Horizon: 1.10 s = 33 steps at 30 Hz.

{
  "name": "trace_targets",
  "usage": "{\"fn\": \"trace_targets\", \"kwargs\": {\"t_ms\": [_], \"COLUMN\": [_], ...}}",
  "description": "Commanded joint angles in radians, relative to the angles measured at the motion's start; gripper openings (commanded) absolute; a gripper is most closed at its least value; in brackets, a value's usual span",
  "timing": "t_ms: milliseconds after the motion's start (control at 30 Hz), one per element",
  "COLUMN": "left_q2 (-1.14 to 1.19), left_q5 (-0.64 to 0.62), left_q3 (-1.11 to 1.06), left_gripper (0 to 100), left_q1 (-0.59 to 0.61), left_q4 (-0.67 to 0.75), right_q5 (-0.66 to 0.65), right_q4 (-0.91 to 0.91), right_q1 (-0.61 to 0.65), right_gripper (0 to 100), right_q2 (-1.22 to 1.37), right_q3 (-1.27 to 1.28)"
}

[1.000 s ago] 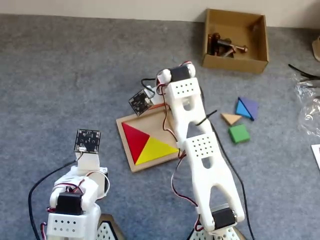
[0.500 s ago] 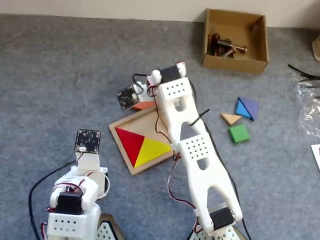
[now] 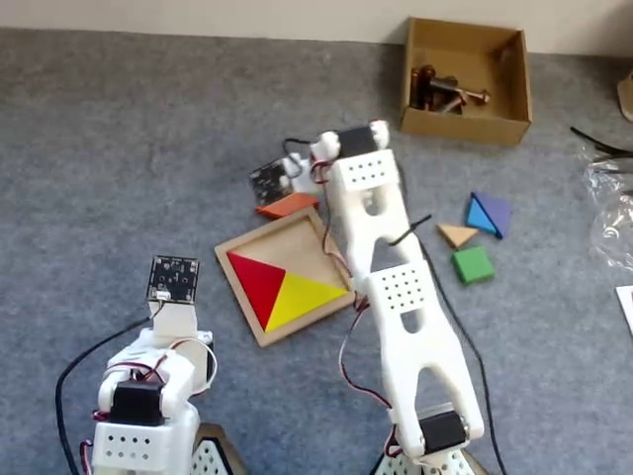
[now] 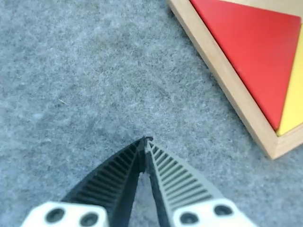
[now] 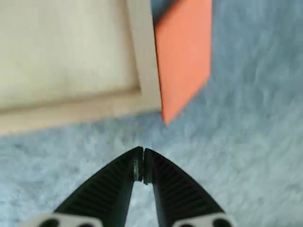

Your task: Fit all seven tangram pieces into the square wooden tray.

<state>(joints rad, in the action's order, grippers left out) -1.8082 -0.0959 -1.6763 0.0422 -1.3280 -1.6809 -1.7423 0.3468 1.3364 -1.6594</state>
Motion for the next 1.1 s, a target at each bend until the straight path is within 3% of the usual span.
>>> {"fn": "trace_targets", "kwargs": {"t_ms": [0,200,433,500,700,833,1067], "left_q2": [-0.007,-0.007,-0.007,-0.007,-0.007,-0.007,-0.007], "left_q5": [-0.006,-0.006,-0.006,-0.006,-0.006,-0.006,-0.006], "left_q3": [-0.019,-0.019,-0.019,-0.019,-0.019,-0.019,-0.019], "left_gripper": [1,1,1,1,1,1,1], "left_q1": [-0.016,-0.016,-0.016,-0.016,-0.016,-0.016,-0.016], "left_q4": [0.003,0.003,0.003,0.003,0.003,0.003,0.003], "right_q5": [0.091,0.325,0.901,1.007,1.148,1.172,1.204], "right_q4": [-0.012,-0.022,-0.024,-0.024,-0.025,-0.025,-0.024], "right_q1": [-0.051,-0.136,-0.193,-0.196,-0.196,-0.196,-0.193], "right_gripper": [1.2,1.2,1.2,1.2,1.2,1.2,1.2], "right_q2": [-0.116,-0.202,-0.32,-0.357,-0.469,-0.544,-0.825], "right_q3": [-0.084,-0.084,-0.084,-0.082,-0.074,-0.047,0.265]}}
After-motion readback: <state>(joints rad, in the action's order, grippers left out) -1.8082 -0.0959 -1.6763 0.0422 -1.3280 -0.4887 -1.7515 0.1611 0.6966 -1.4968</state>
